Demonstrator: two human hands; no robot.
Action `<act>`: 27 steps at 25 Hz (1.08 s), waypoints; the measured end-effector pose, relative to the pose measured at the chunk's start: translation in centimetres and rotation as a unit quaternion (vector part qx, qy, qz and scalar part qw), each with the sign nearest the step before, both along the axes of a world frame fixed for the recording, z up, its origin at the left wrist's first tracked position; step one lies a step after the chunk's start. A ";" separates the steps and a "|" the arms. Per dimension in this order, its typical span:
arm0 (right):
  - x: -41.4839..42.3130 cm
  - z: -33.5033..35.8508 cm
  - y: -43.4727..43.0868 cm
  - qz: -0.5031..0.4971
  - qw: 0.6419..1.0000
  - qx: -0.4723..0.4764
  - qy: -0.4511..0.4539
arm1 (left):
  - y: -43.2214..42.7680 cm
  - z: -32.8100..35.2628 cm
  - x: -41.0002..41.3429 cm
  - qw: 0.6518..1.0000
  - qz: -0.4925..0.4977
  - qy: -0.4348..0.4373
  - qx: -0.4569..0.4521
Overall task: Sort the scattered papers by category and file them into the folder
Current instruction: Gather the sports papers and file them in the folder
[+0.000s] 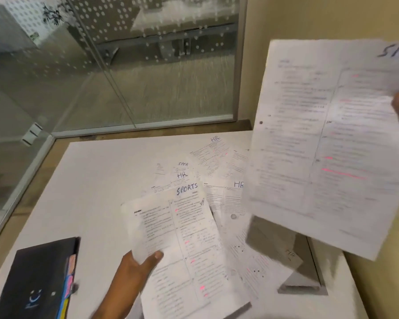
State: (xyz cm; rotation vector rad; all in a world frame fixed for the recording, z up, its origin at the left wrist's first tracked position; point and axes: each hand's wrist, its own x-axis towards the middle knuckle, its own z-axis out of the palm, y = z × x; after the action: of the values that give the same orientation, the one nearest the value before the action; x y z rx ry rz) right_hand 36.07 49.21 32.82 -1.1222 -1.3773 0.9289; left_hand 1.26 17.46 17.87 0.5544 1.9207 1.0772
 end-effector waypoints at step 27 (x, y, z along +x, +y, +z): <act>-18.0 -12.3 -20.3 0.275 0.849 -0.446 0.063 | -3.3 -0.2 -8.9 0.947 -0.121 -0.287 0.074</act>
State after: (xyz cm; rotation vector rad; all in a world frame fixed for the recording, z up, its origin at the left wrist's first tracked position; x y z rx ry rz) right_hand 18.03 28.88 20.51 -1.2949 -1.1710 2.1748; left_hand -7.65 14.13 17.69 0.4778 1.2403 1.0805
